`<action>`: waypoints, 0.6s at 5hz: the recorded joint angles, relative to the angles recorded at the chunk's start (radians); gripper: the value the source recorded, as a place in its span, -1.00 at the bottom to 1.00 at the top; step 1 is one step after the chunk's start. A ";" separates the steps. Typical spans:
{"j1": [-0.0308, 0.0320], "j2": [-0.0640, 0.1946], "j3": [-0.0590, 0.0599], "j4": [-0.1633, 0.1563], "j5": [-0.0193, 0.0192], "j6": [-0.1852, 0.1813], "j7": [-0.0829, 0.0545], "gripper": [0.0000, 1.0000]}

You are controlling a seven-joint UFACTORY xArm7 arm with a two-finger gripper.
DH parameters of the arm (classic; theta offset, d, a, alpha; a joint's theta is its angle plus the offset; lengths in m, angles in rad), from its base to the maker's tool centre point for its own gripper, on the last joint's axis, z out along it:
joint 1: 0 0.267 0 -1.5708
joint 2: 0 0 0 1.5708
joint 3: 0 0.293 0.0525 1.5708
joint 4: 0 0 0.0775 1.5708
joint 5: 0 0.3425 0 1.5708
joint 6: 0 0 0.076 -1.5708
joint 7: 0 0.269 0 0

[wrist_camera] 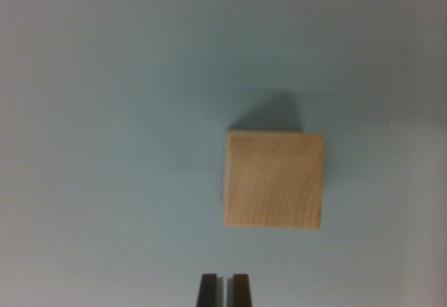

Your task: Push wooden cube

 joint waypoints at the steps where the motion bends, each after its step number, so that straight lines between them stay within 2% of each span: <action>1: -0.0053 0.004 -0.006 -0.037 -0.0008 -0.040 -0.007 -1.00; 2: -0.0053 0.004 -0.006 -0.037 -0.0008 -0.040 -0.007 -1.00; 3: -0.0106 0.008 -0.013 -0.074 -0.0017 -0.080 -0.015 -1.00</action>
